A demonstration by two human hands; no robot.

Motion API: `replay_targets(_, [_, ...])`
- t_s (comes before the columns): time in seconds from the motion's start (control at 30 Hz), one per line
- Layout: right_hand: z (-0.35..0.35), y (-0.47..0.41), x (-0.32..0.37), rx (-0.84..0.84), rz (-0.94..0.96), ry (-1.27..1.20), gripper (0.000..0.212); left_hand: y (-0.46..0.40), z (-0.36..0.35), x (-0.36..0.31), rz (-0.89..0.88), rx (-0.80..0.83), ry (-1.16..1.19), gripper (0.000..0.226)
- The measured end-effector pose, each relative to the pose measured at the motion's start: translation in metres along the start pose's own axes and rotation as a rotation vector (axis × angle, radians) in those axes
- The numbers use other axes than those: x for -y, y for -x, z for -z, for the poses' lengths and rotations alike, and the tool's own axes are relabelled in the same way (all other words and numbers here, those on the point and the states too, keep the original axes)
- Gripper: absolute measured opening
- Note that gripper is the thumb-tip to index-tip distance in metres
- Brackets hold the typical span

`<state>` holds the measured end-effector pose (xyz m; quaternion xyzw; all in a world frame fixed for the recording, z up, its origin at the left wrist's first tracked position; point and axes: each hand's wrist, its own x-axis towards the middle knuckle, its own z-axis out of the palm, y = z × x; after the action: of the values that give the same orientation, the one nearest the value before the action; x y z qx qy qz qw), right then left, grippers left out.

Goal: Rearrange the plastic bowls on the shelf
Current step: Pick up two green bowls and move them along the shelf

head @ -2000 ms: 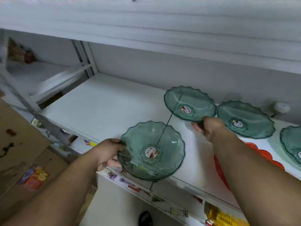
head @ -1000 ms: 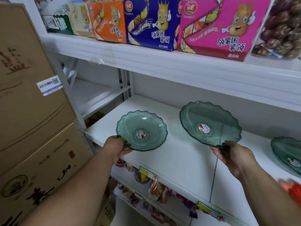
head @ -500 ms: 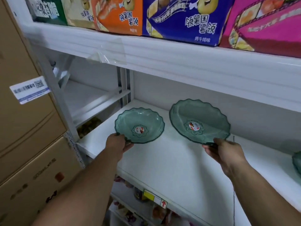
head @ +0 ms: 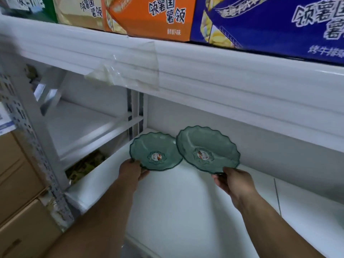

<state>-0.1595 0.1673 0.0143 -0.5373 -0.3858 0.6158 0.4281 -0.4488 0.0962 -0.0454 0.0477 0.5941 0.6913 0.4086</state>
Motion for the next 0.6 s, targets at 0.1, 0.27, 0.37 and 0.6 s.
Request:
replay_targets(0.1, [-0.013,-0.018,-0.003,0.006,0.0,0.005,0.021,-0.014,-0.007,-0.001,-0.012,0.015,0.01,0.019])
replay_targets(0.27, [-0.04,-0.04,-0.008,0.012,0.004,0.029,0.02,-0.035,-0.013,-0.002,0.011,0.006,0.015,0.037])
replay_targets(0.37, [-0.059,-0.049,-0.012,0.023,-0.005,0.054,0.021,-0.042,-0.013,0.0,0.021,0.005,0.035,0.039])
replay_targets(0.6, [-0.118,-0.058,-0.032,0.073,-0.046,0.08,0.023,-0.036,-0.007,0.003,0.016,0.053,0.041,0.05])
